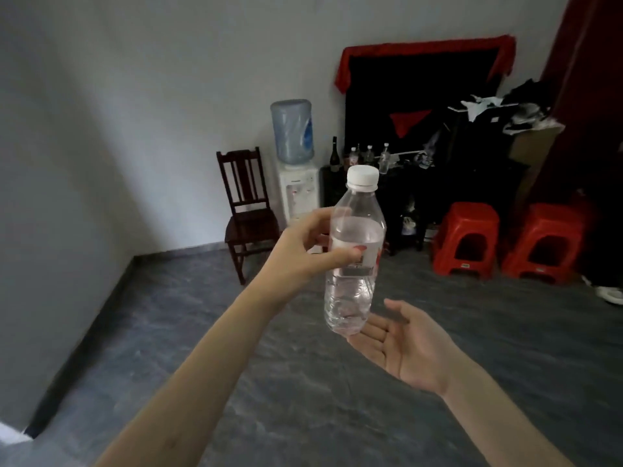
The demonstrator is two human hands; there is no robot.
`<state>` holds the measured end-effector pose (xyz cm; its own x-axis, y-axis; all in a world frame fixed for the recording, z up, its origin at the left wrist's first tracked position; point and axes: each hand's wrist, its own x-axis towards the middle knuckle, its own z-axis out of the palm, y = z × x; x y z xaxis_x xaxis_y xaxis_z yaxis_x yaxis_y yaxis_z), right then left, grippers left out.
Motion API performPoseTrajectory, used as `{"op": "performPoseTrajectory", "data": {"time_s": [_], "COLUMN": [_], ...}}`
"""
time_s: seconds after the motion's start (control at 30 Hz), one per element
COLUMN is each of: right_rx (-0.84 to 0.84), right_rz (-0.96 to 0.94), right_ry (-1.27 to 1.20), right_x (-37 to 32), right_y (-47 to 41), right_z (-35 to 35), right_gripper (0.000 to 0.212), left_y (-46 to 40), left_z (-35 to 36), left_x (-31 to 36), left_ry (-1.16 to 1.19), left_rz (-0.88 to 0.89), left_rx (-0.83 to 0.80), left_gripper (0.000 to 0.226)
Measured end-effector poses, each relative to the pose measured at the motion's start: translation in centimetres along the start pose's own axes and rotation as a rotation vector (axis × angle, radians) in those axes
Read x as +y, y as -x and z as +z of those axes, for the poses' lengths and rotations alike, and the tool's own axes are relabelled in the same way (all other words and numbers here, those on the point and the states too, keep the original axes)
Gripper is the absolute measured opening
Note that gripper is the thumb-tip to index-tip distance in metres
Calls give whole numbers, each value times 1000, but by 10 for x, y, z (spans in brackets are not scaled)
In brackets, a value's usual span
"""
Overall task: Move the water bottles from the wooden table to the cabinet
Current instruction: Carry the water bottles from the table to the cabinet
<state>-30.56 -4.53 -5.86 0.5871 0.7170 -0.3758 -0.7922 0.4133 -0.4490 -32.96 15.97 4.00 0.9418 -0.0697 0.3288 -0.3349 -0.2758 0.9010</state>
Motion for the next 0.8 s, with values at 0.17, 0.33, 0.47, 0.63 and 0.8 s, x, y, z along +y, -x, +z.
{"op": "performPoseTrajectory", "data": {"time_s": [0.17, 0.33, 0.47, 0.63, 0.8], "right_rx": [33, 49, 71, 78, 80], "right_rz": [-40, -44, -46, -34, 1], "right_ry": [13, 22, 2, -21, -6], "right_x": [-5, 3, 10, 21, 18], "right_y": [8, -7, -25, -48, -75], "right_z": [1, 15, 23, 28, 28], "right_gripper": [58, 57, 57, 56, 55], "left_y": [-9, -13, -15, -17, -26], "left_z": [10, -14, -37, -57, -72], "left_x": [0, -7, -19, -34, -55], "left_ry": [-38, -38, -7, -5, -16], "left_rz": [65, 84, 54, 38, 15], "left_rx": [-91, -94, -70, -65, -53], "left_gripper": [61, 58, 56, 50, 59]}}
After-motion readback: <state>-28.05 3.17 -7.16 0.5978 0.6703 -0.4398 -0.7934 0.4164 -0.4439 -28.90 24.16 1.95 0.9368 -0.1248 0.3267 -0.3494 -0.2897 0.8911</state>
